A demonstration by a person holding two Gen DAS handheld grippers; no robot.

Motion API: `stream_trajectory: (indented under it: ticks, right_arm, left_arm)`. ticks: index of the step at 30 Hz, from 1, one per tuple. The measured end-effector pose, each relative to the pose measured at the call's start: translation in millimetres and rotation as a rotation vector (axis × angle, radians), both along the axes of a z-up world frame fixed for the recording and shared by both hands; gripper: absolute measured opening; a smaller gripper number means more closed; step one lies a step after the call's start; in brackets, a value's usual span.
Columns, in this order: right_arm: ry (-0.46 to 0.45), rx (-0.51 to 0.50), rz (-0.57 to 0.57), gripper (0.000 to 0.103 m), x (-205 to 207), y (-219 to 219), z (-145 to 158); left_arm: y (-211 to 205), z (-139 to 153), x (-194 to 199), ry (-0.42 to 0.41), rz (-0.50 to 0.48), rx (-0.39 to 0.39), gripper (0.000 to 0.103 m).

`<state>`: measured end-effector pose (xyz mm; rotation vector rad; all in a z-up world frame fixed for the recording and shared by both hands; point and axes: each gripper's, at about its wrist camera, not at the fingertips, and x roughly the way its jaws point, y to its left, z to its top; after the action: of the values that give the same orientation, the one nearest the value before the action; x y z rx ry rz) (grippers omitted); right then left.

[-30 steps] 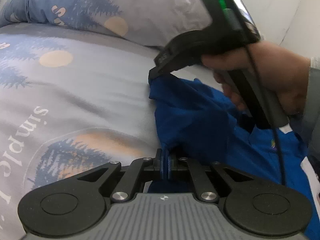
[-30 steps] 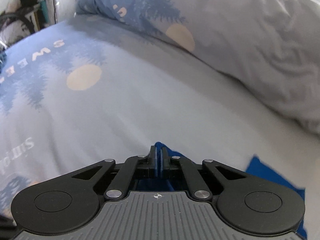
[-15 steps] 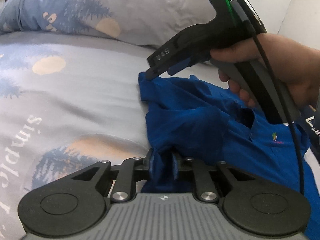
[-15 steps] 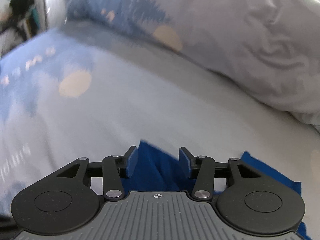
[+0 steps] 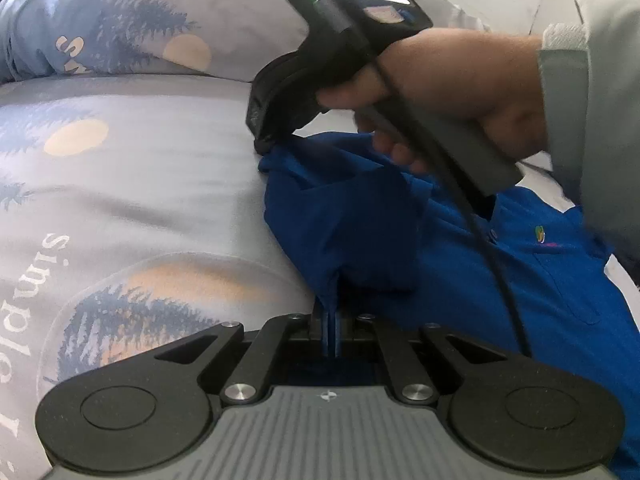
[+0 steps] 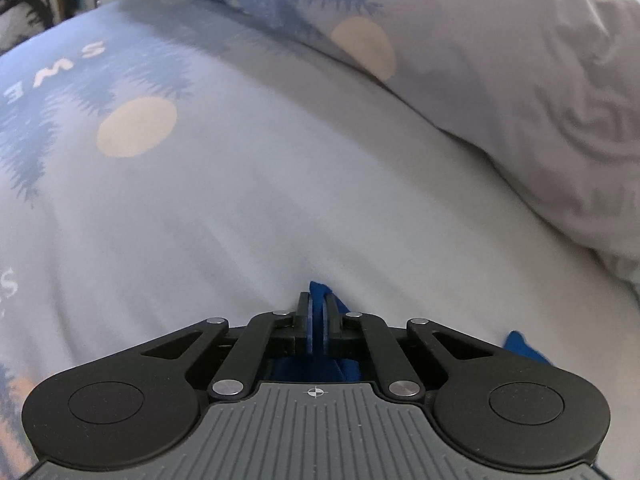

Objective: Fold clothes

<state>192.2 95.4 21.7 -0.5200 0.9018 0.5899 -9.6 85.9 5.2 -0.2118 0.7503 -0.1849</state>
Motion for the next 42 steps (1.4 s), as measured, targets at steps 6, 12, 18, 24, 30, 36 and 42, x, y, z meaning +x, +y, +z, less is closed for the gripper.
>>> stream_trajectory:
  ticks: [6,12,18,24,30,36,42]
  right_arm:
    - [-0.065,0.048,-0.061,0.048,-1,1,4]
    - [-0.151,0.25,-0.132,0.08,-24,-52,66]
    - [-0.182,0.413,-0.239,0.082,-75,-133,89]
    - [-0.072,0.328,-0.226,0.068,-83,-161,44]
    - [-0.004,0.256,-0.174,0.062,-72,-145,18]
    - [0.033,0.215,-0.161,0.053,-69,-145,7]
    - [0.044,0.206,-0.135,0.046,-71,-144,6]
  left_arm:
    - [-2,6,-2,0.019,-0.042,0.015,0.023]
    - [18,15,-2,0.033,-0.007,-0.099,0.064]
    - [32,19,-4,0.032,0.045,-0.122,0.07]
    - [20,50,-19,-0.159,-0.047,-0.036,0.07]
    - [-30,40,-6,-0.202,-0.215,0.154,0.069]
    - [-58,29,6,-0.209,-0.263,0.316,0.069]
    - [-63,30,6,-0.297,-0.303,0.422,0.067]
